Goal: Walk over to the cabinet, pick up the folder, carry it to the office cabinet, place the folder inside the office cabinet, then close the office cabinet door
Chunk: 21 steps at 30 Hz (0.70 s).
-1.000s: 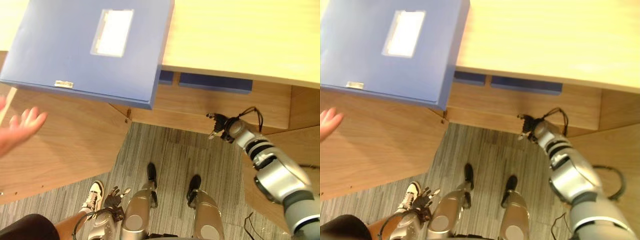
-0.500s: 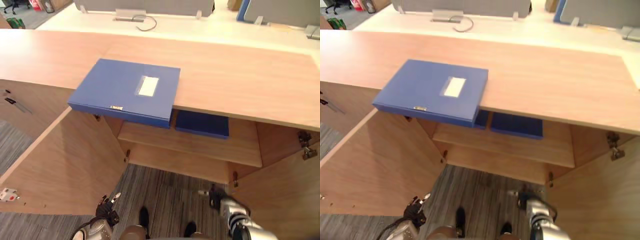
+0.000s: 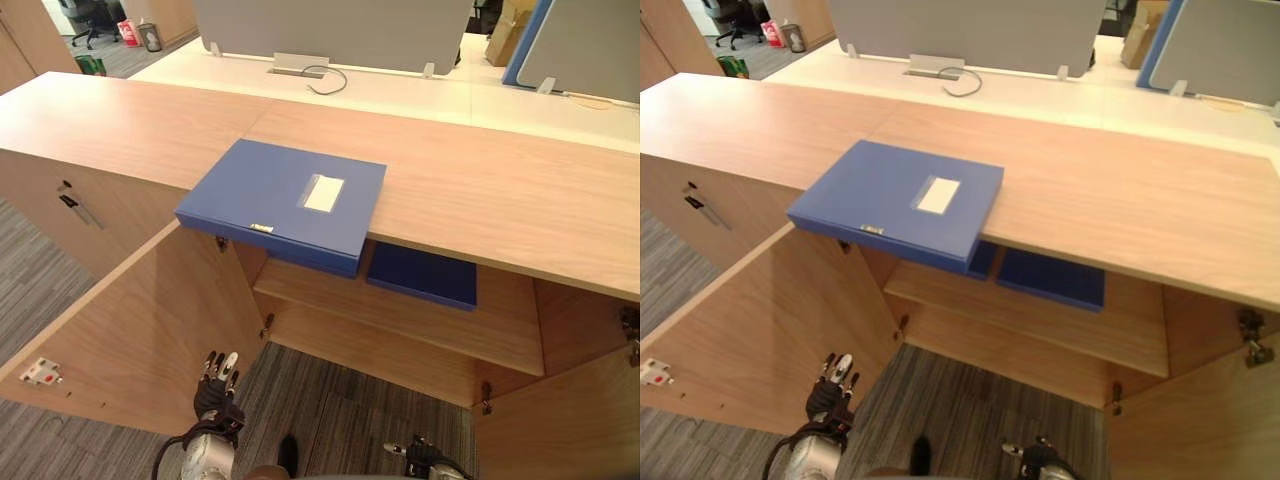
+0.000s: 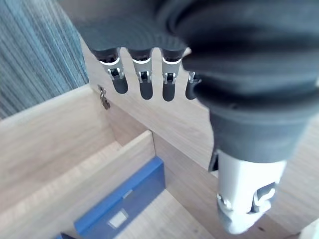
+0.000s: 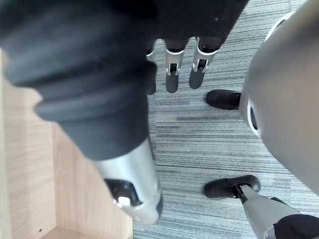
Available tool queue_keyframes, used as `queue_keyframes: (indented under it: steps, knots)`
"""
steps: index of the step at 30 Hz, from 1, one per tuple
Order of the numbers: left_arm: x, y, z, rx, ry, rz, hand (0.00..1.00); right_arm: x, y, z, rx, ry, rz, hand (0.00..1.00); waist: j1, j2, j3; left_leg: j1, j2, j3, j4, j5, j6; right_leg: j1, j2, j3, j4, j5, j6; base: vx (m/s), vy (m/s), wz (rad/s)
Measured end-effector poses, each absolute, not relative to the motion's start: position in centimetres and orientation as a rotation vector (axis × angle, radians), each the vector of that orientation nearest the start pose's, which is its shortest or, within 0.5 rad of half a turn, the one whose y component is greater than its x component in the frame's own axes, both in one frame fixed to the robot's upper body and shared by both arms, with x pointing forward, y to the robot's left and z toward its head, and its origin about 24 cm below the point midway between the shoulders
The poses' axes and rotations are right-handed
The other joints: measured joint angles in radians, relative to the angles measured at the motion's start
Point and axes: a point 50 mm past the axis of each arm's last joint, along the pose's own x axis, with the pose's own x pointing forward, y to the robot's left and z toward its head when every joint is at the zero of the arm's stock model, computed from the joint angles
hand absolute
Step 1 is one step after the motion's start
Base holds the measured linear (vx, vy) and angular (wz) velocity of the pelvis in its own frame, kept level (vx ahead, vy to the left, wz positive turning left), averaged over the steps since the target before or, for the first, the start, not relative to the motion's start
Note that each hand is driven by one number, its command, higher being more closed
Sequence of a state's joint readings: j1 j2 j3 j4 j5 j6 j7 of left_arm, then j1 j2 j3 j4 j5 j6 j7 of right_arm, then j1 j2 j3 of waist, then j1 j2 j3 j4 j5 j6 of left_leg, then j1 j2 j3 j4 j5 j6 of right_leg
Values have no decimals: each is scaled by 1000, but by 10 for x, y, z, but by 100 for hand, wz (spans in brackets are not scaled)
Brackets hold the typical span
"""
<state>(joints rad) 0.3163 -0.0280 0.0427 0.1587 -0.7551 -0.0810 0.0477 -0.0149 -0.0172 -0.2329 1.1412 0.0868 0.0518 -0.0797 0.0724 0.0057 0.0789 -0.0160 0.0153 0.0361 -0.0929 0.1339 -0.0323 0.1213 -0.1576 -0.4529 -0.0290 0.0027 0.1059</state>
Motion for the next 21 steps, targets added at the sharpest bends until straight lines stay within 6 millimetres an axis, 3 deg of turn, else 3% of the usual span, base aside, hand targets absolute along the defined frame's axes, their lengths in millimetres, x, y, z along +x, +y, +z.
queue_keyframes:
  steps: [3, 4, 5, 8, 10, 12, 16, 19, 21]
  knots:
    - [174, 170, -23, -778, 202, 279, 0, 103, -182, -166, 154, 1173, -331, 0, 6, -3, -1, -1, -3, -17, 0, 1, 0, 9, -1, -13, -2, -3, 3, 16, -1, 14]
    - [181, 175, 5, -745, 72, 255, 0, 99, -182, -167, 148, 1179, -331, 0, 12, -13, -9, -6, 0, -16, 0, 1, 1, 9, -2, -12, -1, -3, 3, 0, 0, 0]
    - [182, 177, 11, -740, 44, 252, 0, 98, -182, -167, 146, 1181, -330, 0, 13, -16, -12, -7, 0, -17, 0, 1, 1, 8, -2, -12, -1, -3, 3, 0, 0, 0]
    - [188, 192, 57, -598, -180, 300, 0, 88, -183, -169, 127, 1202, -328, 0, 24, -37, -25, -9, 2, -17, 0, 1, 0, 7, -2, -11, 1, -3, 2, 0, 0, 0]
    - [187, 203, 76, -493, -276, 392, 0, 81, -183, -170, 124, 1219, -338, 0, 27, -46, -30, -9, 2, -17, 0, 1, 0, 7, -2, -11, 3, -3, 2, 0, 0, 0]
    - [182, 219, 95, -339, -373, 566, 0, 74, -185, -172, 113, 1238, -362, 0, 26, -51, -30, -9, 3, -17, 0, -2, -4, 5, -2, -10, 7, -2, 1, -42, 14, 0]
    - [174, 234, 130, -73, -548, 832, 0, 73, -185, -171, 65, 1230, -353, 0, 27, -56, -33, -4, 5, -14, 0, -1, -4, 2, 0, -9, 8, -2, -4, -48, 7, -1]
    - [171, 234, 160, 288, -707, 966, 0, 73, -184, -172, 35, 1229, -348, 0, 29, -59, -39, 1, 10, 6, 0, -1, -4, 0, 3, 8, 2, 1, -9, -30, 1, -16]
    - [175, 235, 181, 623, -826, 1012, 0, 75, -184, -171, -7, 1219, -324, 0, 28, -60, -40, 2, 15, 22, 0, -1, -4, -6, 12, 26, -3, 6, -14, -22, -12, -21]
